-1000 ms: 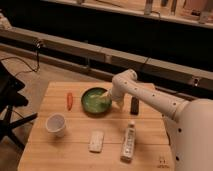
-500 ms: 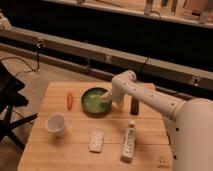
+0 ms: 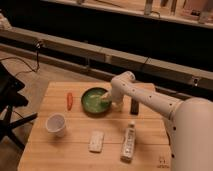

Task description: Pick up the ceramic bowl

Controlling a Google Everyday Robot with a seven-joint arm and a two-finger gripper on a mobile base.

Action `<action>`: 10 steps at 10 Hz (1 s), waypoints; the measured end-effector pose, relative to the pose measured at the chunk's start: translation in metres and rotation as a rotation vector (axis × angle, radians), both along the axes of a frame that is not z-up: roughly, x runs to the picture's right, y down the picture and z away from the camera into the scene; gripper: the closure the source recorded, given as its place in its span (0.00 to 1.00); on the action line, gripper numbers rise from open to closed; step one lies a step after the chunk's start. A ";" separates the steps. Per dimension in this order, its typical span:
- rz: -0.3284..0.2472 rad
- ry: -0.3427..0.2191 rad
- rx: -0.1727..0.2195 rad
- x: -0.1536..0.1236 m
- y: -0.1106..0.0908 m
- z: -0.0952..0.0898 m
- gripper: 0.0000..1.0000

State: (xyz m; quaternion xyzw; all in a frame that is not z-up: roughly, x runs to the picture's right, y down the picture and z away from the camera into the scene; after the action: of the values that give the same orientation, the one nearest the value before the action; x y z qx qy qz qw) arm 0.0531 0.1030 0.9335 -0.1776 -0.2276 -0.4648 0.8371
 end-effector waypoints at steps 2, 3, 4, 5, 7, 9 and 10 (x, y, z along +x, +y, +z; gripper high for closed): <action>-0.054 0.001 0.030 -0.002 -0.002 -0.008 0.50; -0.078 0.004 0.049 -0.008 -0.004 -0.012 0.62; -0.084 0.007 0.058 -0.010 -0.005 -0.015 0.74; -0.084 -0.001 0.065 -0.011 -0.005 -0.015 0.86; -0.060 -0.071 0.076 -0.015 -0.012 -0.027 1.00; 0.026 -0.226 0.113 -0.010 -0.027 -0.046 1.00; 0.034 -0.234 0.128 -0.009 -0.033 -0.049 1.00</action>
State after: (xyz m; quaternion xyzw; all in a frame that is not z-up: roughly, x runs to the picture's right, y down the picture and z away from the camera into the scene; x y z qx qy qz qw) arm 0.0437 0.0699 0.8848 -0.0646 -0.2965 -0.4817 0.8221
